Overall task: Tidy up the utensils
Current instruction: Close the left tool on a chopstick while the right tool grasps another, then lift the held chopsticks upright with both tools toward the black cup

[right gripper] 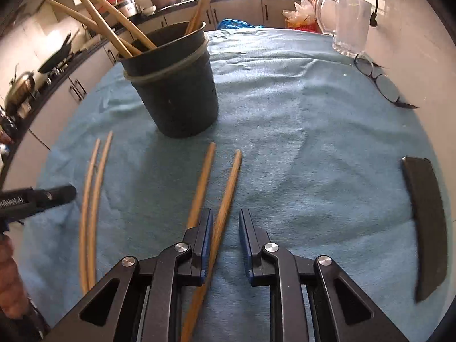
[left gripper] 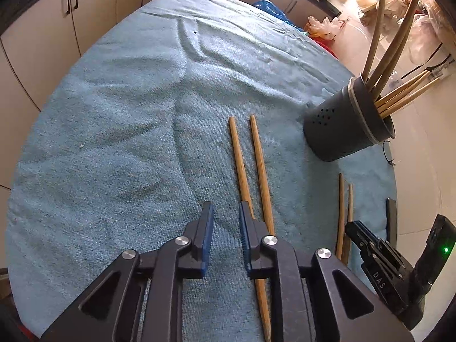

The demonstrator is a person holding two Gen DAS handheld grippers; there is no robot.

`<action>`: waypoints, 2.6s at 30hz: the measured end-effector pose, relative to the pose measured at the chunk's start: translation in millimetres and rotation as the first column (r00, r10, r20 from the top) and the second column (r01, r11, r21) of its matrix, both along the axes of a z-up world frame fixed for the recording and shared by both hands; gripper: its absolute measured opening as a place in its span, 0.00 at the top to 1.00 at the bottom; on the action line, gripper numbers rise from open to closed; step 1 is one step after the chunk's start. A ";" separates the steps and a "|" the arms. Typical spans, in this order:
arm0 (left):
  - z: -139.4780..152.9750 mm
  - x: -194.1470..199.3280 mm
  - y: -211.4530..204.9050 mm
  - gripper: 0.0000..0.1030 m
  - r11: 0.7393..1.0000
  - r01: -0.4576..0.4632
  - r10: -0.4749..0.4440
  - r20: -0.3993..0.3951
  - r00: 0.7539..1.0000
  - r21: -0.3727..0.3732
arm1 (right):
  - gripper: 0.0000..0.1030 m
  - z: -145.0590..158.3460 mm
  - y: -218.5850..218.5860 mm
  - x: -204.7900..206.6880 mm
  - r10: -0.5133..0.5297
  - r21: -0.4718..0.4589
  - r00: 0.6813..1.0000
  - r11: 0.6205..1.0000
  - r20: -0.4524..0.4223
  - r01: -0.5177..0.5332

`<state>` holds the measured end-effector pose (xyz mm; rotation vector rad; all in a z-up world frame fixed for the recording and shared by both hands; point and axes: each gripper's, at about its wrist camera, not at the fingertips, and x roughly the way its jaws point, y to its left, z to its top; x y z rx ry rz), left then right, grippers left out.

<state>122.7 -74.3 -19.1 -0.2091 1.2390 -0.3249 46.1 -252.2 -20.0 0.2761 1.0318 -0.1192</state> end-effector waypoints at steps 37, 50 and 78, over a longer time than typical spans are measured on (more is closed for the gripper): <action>89.1 -77.6 -14.4 0.94 0.999 0.003 -0.016 0.293 0.956 0.043 | 0.93 71.2 -28.8 -88.7 -0.075 0.175 0.940 0.985 0.333 0.016; 122.8 -100.1 -18.0 0.94 0.998 0.055 -0.052 0.404 0.913 0.004 | 0.93 104.3 -19.1 -100.4 -0.075 0.183 0.889 0.983 0.452 -0.010; 131.7 -97.0 -10.4 0.94 0.997 0.065 -0.040 0.429 0.903 -0.046 | 0.93 111.2 -17.0 -94.8 -0.060 0.180 0.872 0.983 0.486 -0.033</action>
